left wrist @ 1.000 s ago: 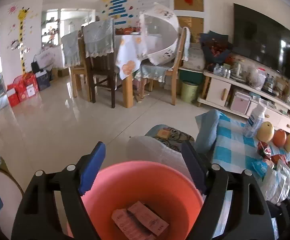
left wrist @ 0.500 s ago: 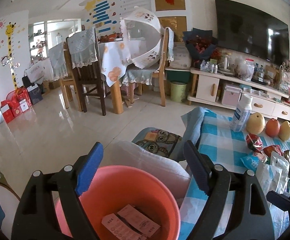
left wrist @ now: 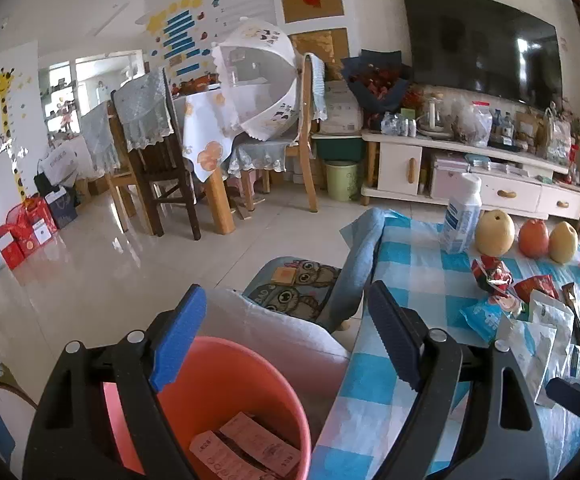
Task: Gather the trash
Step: 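Move both tools back over the table toward the white wipe packets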
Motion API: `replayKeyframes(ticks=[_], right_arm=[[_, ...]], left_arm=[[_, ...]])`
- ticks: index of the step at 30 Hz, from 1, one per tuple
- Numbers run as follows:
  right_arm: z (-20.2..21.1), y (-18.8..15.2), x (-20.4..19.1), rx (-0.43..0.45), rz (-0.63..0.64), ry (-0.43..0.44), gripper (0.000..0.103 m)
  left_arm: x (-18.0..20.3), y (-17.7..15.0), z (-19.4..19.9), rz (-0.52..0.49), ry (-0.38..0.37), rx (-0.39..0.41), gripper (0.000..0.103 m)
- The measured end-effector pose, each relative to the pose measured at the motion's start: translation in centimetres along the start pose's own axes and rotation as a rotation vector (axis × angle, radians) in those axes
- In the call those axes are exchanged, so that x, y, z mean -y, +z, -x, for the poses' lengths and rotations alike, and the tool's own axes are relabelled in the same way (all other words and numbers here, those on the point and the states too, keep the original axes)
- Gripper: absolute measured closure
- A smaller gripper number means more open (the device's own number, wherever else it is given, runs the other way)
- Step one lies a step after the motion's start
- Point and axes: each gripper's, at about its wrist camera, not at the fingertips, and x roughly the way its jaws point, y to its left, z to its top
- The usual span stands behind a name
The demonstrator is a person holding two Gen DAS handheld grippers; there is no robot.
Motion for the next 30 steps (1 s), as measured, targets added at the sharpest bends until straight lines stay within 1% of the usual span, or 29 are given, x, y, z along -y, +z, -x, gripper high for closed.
replayKeyframes(ticks=[10,12,16,23,26,30], right_arm=[[0.9,-1.3,3.0,-0.009,-0.03,-0.035,0.014],[1.1,-1.6,3.6,-0.01,-0.037,-0.043,0.011],[1.8,-2.2,5.2,-0.004,-0.06,-0.056,0.011],[3.0,-2.9,8.6,0.01,-0.138,-0.063,0.011],[3.5,-3.3,10.4,0.013,-0.169,-0.078,0.011],[4.0,-4.0,13.1,0.006,-0.211,-0.103,0.011]], left_arm=[[3.1,-0.1,0.0,-0.066,-0.006,-0.002,0.019],[3.8,0.0,-0.1,-0.079,-0.013,-0.005,0.019],[5.4,-0.2,-0.1,-0.112,-0.032,-0.011,0.019],[8.9,-0.8,-0.4,-0.176,-0.112,-0.028,0.019],[10.6,-1.2,-0.4,-0.202,-0.172,-0.036,0.019],[12.9,-1.9,-0.5,-0.244,-0.222,-0.048,0.019]])
